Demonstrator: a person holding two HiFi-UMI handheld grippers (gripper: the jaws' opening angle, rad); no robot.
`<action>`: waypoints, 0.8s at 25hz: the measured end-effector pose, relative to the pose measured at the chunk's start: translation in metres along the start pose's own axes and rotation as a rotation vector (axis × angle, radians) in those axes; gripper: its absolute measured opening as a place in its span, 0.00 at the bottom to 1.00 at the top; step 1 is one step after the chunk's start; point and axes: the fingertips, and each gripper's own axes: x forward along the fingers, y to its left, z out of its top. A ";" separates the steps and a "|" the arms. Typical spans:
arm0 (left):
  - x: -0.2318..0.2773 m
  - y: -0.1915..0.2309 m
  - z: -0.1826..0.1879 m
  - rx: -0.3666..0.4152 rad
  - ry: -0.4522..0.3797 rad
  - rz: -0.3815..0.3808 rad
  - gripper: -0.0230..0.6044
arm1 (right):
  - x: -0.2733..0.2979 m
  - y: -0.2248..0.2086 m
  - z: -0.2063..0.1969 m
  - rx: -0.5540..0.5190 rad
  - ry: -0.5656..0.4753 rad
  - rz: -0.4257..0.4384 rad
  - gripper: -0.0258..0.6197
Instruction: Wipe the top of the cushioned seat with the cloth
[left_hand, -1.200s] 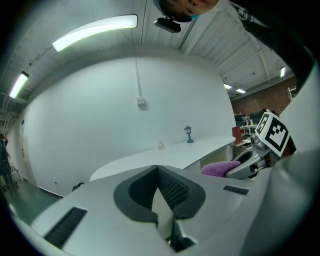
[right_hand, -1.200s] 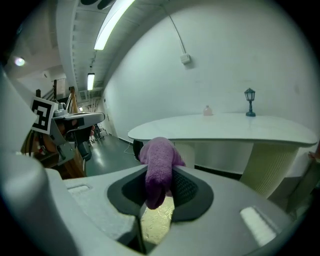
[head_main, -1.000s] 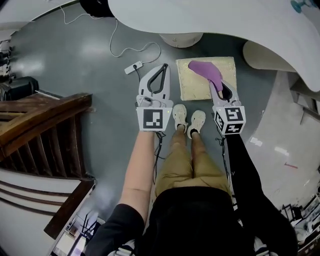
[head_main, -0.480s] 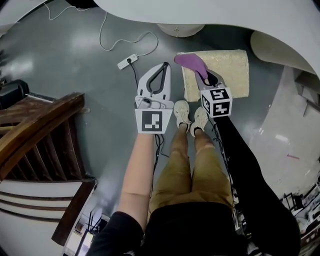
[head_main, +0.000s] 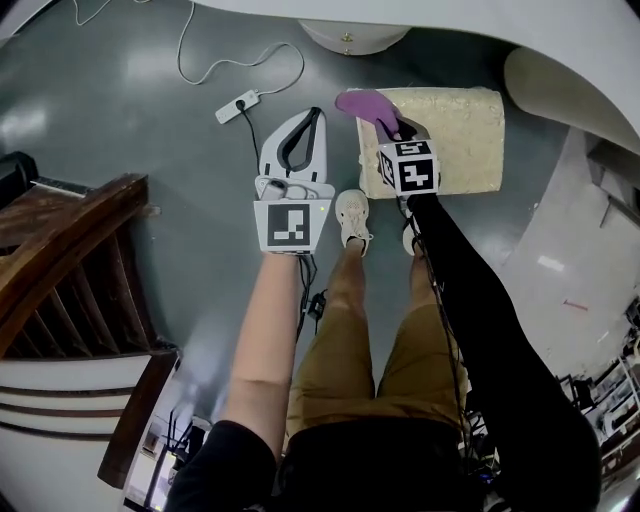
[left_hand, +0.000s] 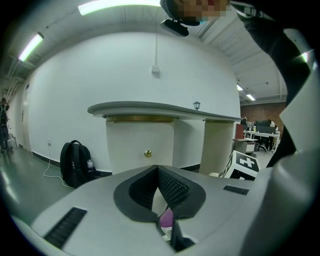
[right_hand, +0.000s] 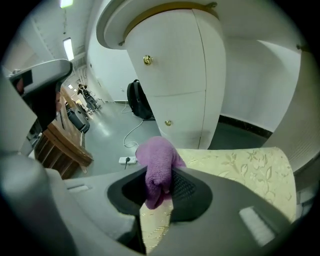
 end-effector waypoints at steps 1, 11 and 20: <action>0.001 -0.001 -0.002 -0.005 0.008 0.006 0.05 | 0.000 -0.001 0.001 -0.004 -0.003 0.004 0.17; 0.040 -0.042 0.010 -0.017 0.001 -0.016 0.05 | -0.023 -0.067 0.006 0.040 -0.004 -0.081 0.17; 0.076 -0.091 0.028 -0.036 -0.012 -0.053 0.05 | -0.058 -0.175 0.002 0.080 -0.017 -0.209 0.17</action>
